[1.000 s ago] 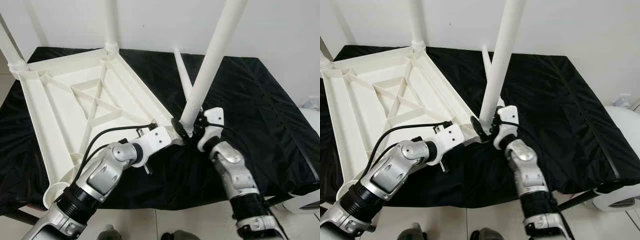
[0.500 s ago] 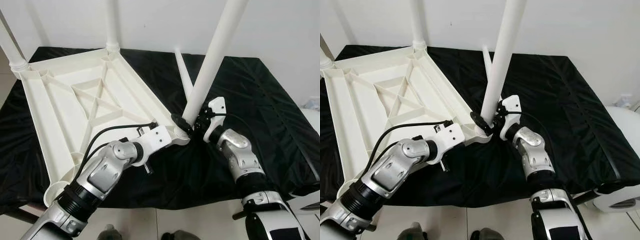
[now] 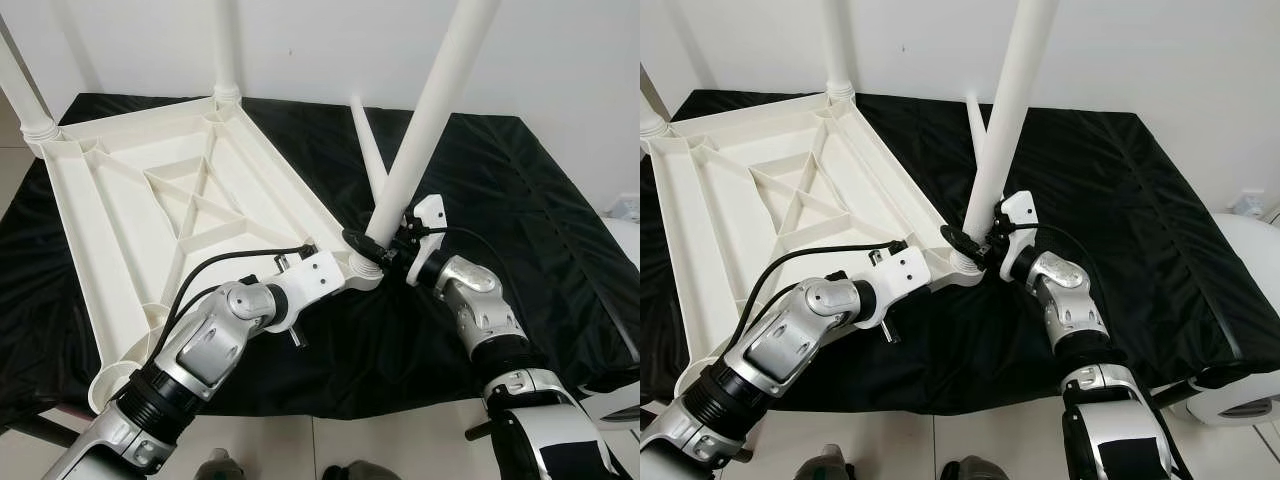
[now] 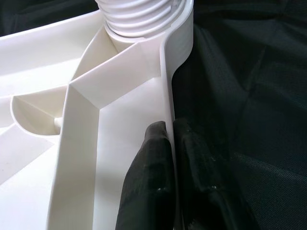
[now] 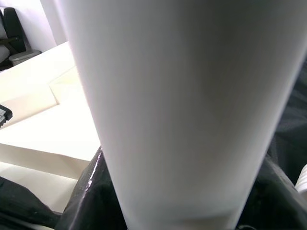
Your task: Building children table
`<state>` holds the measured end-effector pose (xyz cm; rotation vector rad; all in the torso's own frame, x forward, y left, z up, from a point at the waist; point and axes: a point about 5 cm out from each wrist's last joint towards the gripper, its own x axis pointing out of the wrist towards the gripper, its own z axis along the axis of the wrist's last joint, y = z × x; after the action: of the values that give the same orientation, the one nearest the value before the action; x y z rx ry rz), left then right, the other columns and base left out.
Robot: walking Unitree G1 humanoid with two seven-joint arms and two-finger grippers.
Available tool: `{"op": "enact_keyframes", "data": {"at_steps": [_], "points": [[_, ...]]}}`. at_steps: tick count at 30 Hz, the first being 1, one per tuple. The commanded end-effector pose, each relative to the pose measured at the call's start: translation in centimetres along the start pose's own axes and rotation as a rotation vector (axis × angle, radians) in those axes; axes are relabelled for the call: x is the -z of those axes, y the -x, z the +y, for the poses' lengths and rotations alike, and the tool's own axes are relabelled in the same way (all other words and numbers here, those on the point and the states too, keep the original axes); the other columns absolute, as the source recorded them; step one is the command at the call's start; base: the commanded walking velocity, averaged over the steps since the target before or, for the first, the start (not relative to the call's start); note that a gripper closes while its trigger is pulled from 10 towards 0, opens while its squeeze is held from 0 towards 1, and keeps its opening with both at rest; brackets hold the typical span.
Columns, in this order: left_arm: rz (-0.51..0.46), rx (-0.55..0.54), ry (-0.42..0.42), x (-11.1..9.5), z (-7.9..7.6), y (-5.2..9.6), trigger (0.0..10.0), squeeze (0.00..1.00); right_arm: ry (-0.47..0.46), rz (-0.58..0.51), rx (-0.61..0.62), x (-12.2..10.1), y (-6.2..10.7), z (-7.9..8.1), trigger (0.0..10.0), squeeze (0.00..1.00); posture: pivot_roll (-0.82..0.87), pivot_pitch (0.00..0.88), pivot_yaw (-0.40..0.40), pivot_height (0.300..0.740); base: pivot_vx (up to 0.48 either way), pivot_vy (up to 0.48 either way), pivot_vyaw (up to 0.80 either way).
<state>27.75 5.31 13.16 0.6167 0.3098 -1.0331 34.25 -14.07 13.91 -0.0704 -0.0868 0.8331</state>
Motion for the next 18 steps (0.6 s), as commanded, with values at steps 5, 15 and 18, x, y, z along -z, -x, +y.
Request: {"op": "enact_keyframes", "data": {"at_steps": [5,15,18], "points": [[-0.030,0.023,-0.041,-1.12,-0.27,-0.15,10.0,0.00,-0.018,-0.005,0.002,0.46,0.50,-0.08,0.0,0.00,0.04,0.000,-0.052,0.740,0.000,0.000,0.00],[-0.032,0.021,-0.037,-1.12,-0.30,-0.21,10.0,0.00,-0.045,-0.024,0.018,0.56,0.37,0.50,10.0,0.00,0.04,0.000,-0.058,0.740,0.000,0.000,0.00],[-0.032,0.020,-0.036,-1.13,-0.29,-0.21,10.0,0.00,-0.046,-0.035,0.026,0.41,0.32,0.66,10.0,0.00,0.04,0.000,-0.059,0.740,0.000,0.000,0.00]]}}
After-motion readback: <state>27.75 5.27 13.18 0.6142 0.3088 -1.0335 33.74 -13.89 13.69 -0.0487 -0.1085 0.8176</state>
